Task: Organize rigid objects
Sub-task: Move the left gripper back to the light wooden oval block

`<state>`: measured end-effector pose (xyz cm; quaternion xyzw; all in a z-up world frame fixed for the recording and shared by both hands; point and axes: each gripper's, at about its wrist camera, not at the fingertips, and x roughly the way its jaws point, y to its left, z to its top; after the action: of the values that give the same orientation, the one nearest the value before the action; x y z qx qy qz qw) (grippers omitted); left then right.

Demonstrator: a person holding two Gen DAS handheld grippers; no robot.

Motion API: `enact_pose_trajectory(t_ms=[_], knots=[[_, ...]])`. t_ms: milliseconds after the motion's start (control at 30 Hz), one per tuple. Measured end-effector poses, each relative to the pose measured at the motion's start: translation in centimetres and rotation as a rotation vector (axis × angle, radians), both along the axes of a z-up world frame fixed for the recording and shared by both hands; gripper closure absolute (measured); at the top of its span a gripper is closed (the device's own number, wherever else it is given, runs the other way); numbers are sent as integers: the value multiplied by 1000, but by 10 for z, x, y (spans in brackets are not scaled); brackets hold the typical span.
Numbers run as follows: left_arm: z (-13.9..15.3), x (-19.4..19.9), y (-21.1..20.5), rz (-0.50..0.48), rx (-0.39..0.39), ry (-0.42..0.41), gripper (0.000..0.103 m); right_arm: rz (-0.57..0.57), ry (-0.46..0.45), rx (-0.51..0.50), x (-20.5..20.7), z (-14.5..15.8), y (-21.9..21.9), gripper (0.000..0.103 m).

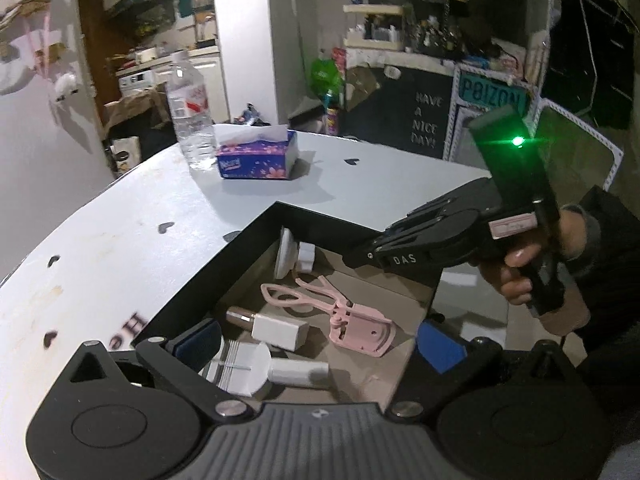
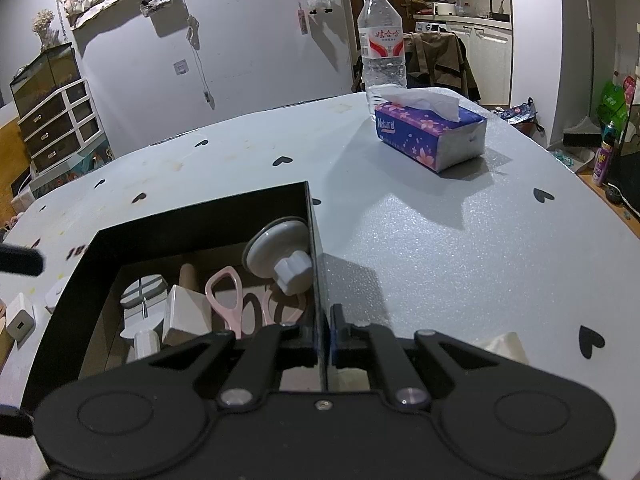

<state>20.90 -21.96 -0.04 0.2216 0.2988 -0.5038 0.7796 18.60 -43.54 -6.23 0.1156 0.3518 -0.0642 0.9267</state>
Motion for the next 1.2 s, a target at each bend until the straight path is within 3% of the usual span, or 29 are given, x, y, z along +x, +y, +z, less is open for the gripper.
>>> enact_pose_trajectory(t_ms=[300, 667, 933, 1200], knots=[[8, -24, 46, 173, -85, -50, 0, 4, -7, 0, -3, 1, 0, 97], [7, -34, 117, 575, -208, -115, 0, 8, -9, -4, -5, 1, 1, 97], [-15, -26, 172, 912, -244, -76, 0, 2, -9, -14, -6, 0, 2, 95], [-36, -27, 216, 1098, -242, -51, 0, -10, -9, -11, -7, 0, 0, 92]])
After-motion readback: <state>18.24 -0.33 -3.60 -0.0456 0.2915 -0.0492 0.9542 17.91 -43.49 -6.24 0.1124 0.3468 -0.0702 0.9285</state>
